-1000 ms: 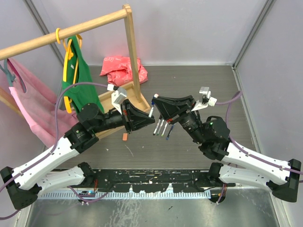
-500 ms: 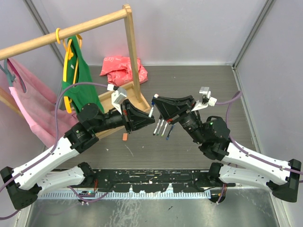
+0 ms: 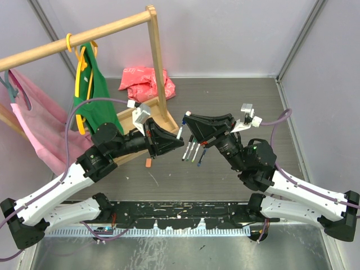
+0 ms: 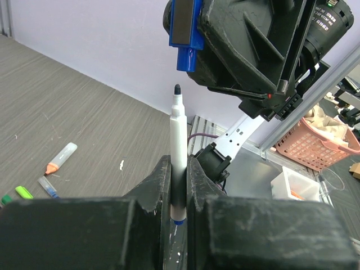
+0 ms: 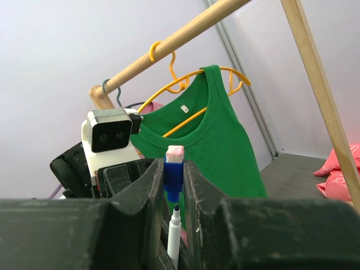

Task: Insert the pens into the pen caps
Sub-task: Insert the pen cap onto the pen.

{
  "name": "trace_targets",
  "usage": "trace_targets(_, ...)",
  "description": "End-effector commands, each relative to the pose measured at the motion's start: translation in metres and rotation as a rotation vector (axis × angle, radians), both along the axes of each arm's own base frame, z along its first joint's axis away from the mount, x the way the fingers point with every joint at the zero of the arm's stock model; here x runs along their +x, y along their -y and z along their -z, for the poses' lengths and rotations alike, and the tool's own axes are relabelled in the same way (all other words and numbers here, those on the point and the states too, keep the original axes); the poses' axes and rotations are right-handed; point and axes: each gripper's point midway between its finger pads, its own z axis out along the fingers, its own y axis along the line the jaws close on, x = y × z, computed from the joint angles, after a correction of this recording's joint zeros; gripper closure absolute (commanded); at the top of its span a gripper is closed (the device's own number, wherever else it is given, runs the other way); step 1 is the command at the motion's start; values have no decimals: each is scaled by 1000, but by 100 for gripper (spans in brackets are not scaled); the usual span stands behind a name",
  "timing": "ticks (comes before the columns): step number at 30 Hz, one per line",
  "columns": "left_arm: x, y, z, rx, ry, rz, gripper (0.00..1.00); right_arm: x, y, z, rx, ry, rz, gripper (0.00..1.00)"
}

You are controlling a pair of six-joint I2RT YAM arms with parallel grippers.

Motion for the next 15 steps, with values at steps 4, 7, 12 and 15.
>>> trace_targets(4, -2, -5, -33, -81, 72, -8, 100, -8, 14, -28, 76, 42, -1, 100)
trace_targets(7, -2, -5, -34, -83, 73, -7, 100, -7, 13, -26, 71, 36, 1, 100)
trace_targets(12, -2, -5, -34, -82, 74, -3, 100, -6, 10, -23, 64, 27, -3, 100)
trace_targets(15, -2, -6, -34, -82, 74, -8, 100, -6, 8, -22, 61, 26, -11, 100)
